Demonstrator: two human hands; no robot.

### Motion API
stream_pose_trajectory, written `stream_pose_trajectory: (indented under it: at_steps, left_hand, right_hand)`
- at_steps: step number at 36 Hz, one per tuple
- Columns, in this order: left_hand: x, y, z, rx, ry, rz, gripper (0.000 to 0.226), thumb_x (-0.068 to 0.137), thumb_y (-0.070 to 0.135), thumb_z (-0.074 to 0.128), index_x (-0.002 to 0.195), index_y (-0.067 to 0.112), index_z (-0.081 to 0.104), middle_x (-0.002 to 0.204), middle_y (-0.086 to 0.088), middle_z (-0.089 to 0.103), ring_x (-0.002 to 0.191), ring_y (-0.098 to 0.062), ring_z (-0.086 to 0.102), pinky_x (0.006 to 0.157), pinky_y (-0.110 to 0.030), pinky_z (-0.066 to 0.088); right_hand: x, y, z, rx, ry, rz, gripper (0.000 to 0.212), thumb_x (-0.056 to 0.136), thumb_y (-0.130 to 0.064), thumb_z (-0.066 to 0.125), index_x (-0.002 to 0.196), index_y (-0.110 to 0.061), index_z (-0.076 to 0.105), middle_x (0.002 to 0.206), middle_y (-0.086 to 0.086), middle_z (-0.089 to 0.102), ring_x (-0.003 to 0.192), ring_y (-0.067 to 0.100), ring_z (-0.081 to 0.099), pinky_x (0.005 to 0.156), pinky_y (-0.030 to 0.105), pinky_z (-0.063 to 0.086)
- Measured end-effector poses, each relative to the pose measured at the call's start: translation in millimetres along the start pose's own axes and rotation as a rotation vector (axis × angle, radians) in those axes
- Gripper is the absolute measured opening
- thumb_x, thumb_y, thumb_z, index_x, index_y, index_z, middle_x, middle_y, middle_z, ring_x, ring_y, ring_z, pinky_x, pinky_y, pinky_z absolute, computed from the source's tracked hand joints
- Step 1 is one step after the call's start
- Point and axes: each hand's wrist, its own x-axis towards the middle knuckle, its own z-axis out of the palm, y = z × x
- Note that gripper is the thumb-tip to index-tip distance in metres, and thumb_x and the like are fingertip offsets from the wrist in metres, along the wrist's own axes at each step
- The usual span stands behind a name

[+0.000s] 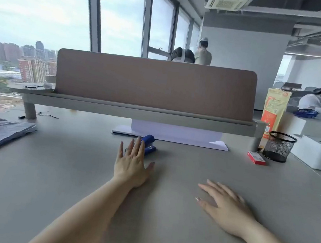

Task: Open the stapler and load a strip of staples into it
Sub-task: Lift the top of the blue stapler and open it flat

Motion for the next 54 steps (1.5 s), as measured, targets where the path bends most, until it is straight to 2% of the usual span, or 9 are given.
stream_pose_trajectory:
  at_steps: [3, 7, 10, 18, 22, 30, 34, 38, 54]
  left_hand:
    - [6, -1, 2, -0.043, -0.05, -0.016, 0.084, 0.086, 0.062, 0.028, 0.148, 0.015, -0.003, 0.16, 0.003, -0.003, 0.146, -0.015, -0.006, 0.118, -0.047, -0.007]
    - [-1, -3, -2, -0.066, -0.042, 0.034, 0.083, 0.086, 0.062, 0.032, 0.148, 0.016, 0.002, 0.16, 0.005, 0.003, 0.146, -0.014, -0.001, 0.119, -0.047, -0.005]
    - [-14, -2, -8, -0.094, -0.046, 0.095, 0.08, 0.087, 0.059, 0.034, 0.148, 0.019, 0.003, 0.16, 0.007, 0.002, 0.146, -0.012, -0.001, 0.119, -0.046, -0.005]
    - [-78, 3, -27, -0.255, -0.088, 0.426, 0.083, 0.074, 0.071, 0.021, 0.146, 0.034, 0.003, 0.153, 0.024, 0.001, 0.141, 0.005, -0.007, 0.118, -0.035, -0.01]
    - [-85, 8, -41, -0.366, -0.105, 0.518, 0.077, 0.075, 0.074, 0.031, 0.143, 0.037, 0.023, 0.15, 0.028, 0.017, 0.14, 0.007, 0.012, 0.12, -0.038, -0.005]
    - [-60, 54, -37, -0.405, -0.019, 0.344, 0.06, 0.089, 0.054, 0.041, 0.142, 0.029, 0.029, 0.15, 0.01, 0.036, 0.137, -0.01, 0.033, 0.118, -0.039, 0.002]
    - [-65, 58, -21, -0.338, 0.042, 0.363, 0.057, 0.088, 0.052, 0.032, 0.141, 0.03, 0.03, 0.147, 0.009, 0.042, 0.136, -0.012, 0.036, 0.119, -0.041, 0.002]
    - [-66, 57, -20, -0.392, 0.07, 0.365, 0.05, 0.091, 0.047, 0.034, 0.138, 0.029, 0.035, 0.143, 0.009, 0.047, 0.132, -0.014, 0.042, 0.118, -0.04, 0.006]
    - [-56, 52, -32, -0.548, 0.252, 0.238, 0.028, 0.089, 0.027, 0.056, 0.117, 0.024, 0.055, 0.102, -0.001, 0.069, 0.095, -0.026, 0.059, 0.118, -0.036, 0.013]
  right_hand:
    - [3, 1, 0, -0.011, 0.01, -0.004, 0.06, 0.079, -0.073, 0.027, 0.134, -0.05, 0.026, 0.155, -0.02, 0.015, 0.144, 0.008, 0.01, 0.115, 0.04, 0.014]
    - [2, 1, -1, 0.0, -0.002, -0.013, 0.075, 0.067, -0.084, 0.022, 0.133, -0.05, 0.028, 0.154, -0.021, 0.016, 0.144, 0.007, 0.011, 0.116, 0.04, 0.015]
    - [2, 0, -5, 0.009, 0.013, -0.009, 0.054, 0.082, -0.068, 0.034, 0.133, -0.049, 0.03, 0.154, -0.021, 0.017, 0.143, 0.007, 0.012, 0.115, 0.038, 0.015]
    - [0, -2, -7, 0.032, 0.021, -0.014, 0.055, 0.083, -0.066, 0.038, 0.134, -0.046, 0.033, 0.154, -0.018, 0.021, 0.143, 0.009, 0.015, 0.115, 0.038, 0.016]
    - [-2, -3, -8, 0.099, 0.061, -0.005, 0.06, 0.082, -0.063, 0.042, 0.137, -0.044, 0.027, 0.151, -0.013, 0.032, 0.141, 0.012, 0.025, 0.114, 0.038, 0.023]
    - [-10, -12, -18, 0.245, 0.112, -0.025, 0.056, 0.085, -0.053, 0.05, 0.137, -0.04, 0.032, 0.147, -0.009, 0.04, 0.135, 0.015, 0.037, 0.107, 0.03, 0.031]
    - [-9, -14, -16, 0.194, 0.111, -0.055, 0.051, 0.091, -0.049, 0.043, 0.139, -0.038, 0.032, 0.154, -0.003, 0.029, 0.143, 0.017, 0.018, 0.115, 0.032, 0.014]
    - [-2, -11, -2, 0.066, 0.042, -0.18, 0.046, 0.093, -0.051, 0.032, 0.138, -0.042, 0.03, 0.151, -0.018, 0.03, 0.145, 0.009, 0.008, 0.119, 0.039, 0.002]
    - [-3, -9, 2, -0.059, 0.058, -0.222, 0.051, 0.092, -0.056, 0.025, 0.14, -0.04, 0.026, 0.152, -0.019, 0.026, 0.145, 0.006, -0.004, 0.12, 0.039, 0.003]
